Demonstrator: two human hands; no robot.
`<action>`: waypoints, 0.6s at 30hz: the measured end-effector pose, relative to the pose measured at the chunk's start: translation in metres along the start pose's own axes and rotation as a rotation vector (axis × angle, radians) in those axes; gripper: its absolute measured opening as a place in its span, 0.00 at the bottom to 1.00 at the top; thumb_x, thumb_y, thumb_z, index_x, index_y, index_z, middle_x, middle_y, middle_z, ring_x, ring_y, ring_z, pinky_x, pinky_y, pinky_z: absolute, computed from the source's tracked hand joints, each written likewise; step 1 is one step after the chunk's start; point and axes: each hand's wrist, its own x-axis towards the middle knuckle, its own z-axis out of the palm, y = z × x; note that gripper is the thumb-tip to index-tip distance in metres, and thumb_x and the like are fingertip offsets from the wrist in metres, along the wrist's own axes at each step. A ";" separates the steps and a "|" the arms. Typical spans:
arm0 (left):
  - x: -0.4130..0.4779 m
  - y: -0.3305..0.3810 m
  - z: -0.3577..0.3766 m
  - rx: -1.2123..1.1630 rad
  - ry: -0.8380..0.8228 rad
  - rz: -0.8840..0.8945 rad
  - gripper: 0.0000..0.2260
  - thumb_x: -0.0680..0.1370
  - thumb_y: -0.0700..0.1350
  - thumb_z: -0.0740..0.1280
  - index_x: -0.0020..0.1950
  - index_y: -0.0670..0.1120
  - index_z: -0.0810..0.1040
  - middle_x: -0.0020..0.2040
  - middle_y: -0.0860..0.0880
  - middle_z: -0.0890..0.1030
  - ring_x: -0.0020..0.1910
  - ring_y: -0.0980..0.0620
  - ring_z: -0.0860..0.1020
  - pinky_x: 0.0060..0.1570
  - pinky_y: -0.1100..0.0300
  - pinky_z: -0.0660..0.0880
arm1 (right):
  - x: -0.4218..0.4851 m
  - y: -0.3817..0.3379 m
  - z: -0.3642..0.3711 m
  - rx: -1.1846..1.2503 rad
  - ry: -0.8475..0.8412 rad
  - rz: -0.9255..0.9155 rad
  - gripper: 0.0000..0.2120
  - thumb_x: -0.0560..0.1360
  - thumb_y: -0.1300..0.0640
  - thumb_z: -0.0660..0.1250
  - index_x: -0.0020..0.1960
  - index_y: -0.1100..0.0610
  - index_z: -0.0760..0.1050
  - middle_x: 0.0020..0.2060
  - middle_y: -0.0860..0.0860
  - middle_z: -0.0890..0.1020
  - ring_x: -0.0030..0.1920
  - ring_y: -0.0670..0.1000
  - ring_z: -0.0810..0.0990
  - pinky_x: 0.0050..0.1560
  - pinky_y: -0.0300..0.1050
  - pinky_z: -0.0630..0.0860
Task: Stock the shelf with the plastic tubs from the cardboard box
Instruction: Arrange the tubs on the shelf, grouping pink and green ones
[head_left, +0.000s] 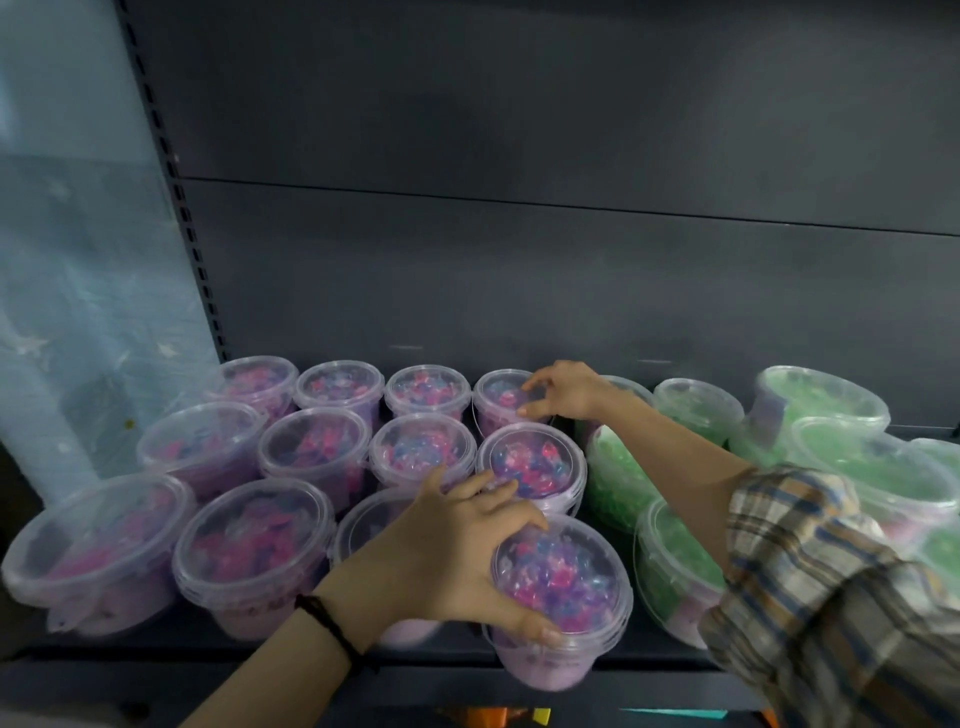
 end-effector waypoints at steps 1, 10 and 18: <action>0.001 0.001 0.000 0.007 -0.002 -0.001 0.38 0.63 0.74 0.67 0.68 0.57 0.68 0.74 0.56 0.66 0.76 0.56 0.53 0.73 0.44 0.43 | 0.002 -0.001 -0.001 0.020 -0.009 0.017 0.24 0.69 0.43 0.74 0.61 0.53 0.79 0.53 0.49 0.79 0.59 0.50 0.76 0.54 0.36 0.65; 0.005 -0.005 0.004 0.032 0.021 -0.040 0.36 0.66 0.74 0.64 0.69 0.58 0.66 0.76 0.54 0.62 0.75 0.61 0.49 0.72 0.53 0.39 | -0.033 -0.004 -0.017 0.097 -0.137 -0.073 0.17 0.73 0.46 0.71 0.60 0.52 0.79 0.46 0.39 0.75 0.53 0.45 0.74 0.53 0.35 0.66; 0.024 -0.015 0.006 0.000 -0.207 -0.184 0.40 0.59 0.82 0.55 0.65 0.64 0.59 0.79 0.49 0.48 0.77 0.50 0.41 0.72 0.46 0.35 | -0.077 -0.003 -0.018 0.047 -0.263 -0.067 0.19 0.75 0.45 0.69 0.64 0.49 0.77 0.55 0.41 0.76 0.57 0.42 0.73 0.56 0.34 0.65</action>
